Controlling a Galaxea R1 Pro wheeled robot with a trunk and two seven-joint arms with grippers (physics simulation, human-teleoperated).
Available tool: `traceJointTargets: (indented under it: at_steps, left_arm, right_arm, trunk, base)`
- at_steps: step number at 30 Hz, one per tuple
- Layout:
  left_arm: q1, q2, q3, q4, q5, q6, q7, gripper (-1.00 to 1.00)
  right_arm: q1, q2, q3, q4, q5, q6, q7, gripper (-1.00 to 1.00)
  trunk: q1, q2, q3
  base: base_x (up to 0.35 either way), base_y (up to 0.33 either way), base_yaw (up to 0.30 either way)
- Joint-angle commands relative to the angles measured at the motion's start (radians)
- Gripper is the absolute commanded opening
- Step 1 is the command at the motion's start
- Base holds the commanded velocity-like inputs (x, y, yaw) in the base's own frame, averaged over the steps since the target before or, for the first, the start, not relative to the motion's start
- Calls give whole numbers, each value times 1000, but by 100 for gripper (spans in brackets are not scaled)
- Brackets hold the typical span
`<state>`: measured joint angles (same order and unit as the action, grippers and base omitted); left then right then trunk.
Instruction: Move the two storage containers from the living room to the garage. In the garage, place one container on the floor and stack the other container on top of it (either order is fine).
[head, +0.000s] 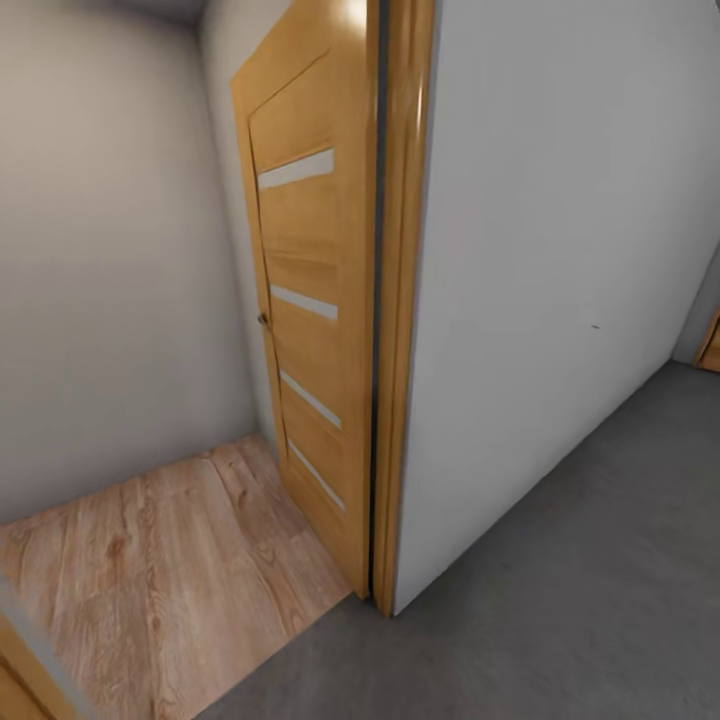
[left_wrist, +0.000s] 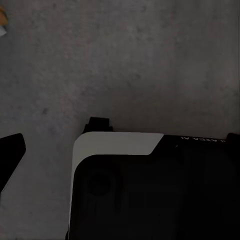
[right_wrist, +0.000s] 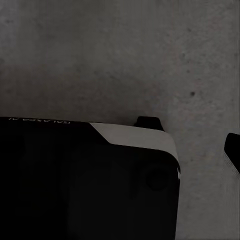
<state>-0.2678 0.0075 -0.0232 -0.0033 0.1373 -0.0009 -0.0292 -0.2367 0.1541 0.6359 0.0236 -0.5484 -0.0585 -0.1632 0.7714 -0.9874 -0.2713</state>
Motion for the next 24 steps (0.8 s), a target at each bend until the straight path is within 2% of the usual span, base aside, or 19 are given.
traceJointTargets:
  at_steps: [1, 20, 24]
  left_arm:
    - [-1, 0, -3, 0, 10, 0, -3, 100]
    - [-1, 0, -3, 0, 11, -1, -3, 100]
    - [-1, 0, -3, 0, 10, -1, -3, 100]
  right_arm:
    - [-1, 1, 8, 2, -10, -5, -1, 100]
    - [-1, 1, 8, 2, -8, -5, -1, 100]
    - [-1, 1, 8, 2, -8, -6, -1, 100]
  trunk:
    - [1, -1, -1]
    - [1, -1, -1]
    - [1, -1, -1]
  base:
    - [321, 0, 0]
    - [315, 0, 1]
    - [184, 0, 144]
